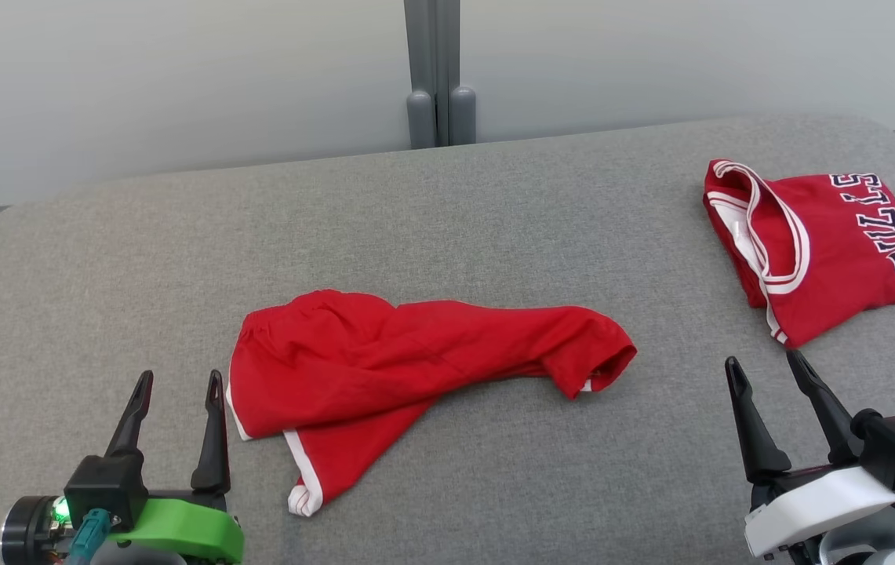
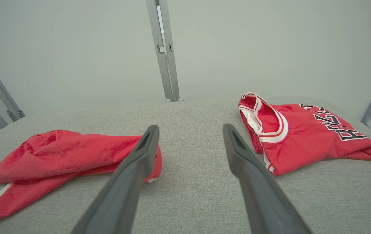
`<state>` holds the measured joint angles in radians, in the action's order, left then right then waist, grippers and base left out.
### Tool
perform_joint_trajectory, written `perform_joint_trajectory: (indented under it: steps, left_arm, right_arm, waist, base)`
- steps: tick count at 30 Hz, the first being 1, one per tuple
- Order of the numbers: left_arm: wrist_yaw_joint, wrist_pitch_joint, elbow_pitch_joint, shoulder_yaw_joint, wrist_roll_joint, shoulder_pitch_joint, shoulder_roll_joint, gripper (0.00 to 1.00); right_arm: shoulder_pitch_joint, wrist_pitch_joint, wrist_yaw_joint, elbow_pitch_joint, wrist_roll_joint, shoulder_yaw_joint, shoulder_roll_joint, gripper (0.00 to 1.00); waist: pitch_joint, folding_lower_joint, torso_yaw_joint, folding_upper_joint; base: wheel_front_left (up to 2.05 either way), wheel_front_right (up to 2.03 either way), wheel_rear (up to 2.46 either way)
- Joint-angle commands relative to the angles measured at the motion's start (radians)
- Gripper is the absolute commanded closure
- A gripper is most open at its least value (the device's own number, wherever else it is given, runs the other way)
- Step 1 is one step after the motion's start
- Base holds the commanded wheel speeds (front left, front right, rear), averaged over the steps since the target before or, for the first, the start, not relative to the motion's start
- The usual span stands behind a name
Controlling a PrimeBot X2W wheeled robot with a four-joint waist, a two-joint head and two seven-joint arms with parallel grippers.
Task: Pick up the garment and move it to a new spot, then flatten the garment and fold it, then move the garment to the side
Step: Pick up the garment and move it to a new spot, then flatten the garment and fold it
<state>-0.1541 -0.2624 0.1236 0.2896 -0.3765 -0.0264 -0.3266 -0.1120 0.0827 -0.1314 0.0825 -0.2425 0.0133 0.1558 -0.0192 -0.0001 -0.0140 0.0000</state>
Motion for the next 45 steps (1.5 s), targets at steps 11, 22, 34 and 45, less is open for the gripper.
perform_joint_trajectory:
  steps: [11,22,34,45]
  left_arm:
    - [-0.008,0.003,-0.008,0.011,-0.004,0.022,-0.011,0.00]
    - [-0.019,0.010,-0.025,0.021,-0.001,0.024,-0.016,0.00]
    - [0.001,0.005,-0.028,0.054,0.034,-0.090,0.000,0.00]
    - [0.027,-0.003,0.008,0.051,0.054,-0.212,0.066,0.00]
  right_arm:
    - [-0.024,-0.022,0.002,0.026,0.005,-0.005,-0.007,0.00]
    - [-0.022,-0.020,0.002,0.026,0.004,-0.008,-0.010,0.00]
    - [0.066,-0.037,0.002,-0.020,-0.017,0.020,0.035,0.00]
    - [0.255,-0.059,0.002,-0.242,-0.101,0.159,0.078,0.00]
  waist:
    - [0.017,0.0001,-0.003,0.0000]
    - [0.011,0.0001,-0.002,0.0000]
    - [-0.103,0.0001,0.062,0.0000]
    - [-0.224,0.0001,0.131,0.0000]
  base:
    - [0.00,0.00,0.00]
    - [0.00,0.00,0.00]
    - [0.00,0.00,0.00]
    - [0.00,0.00,0.00]
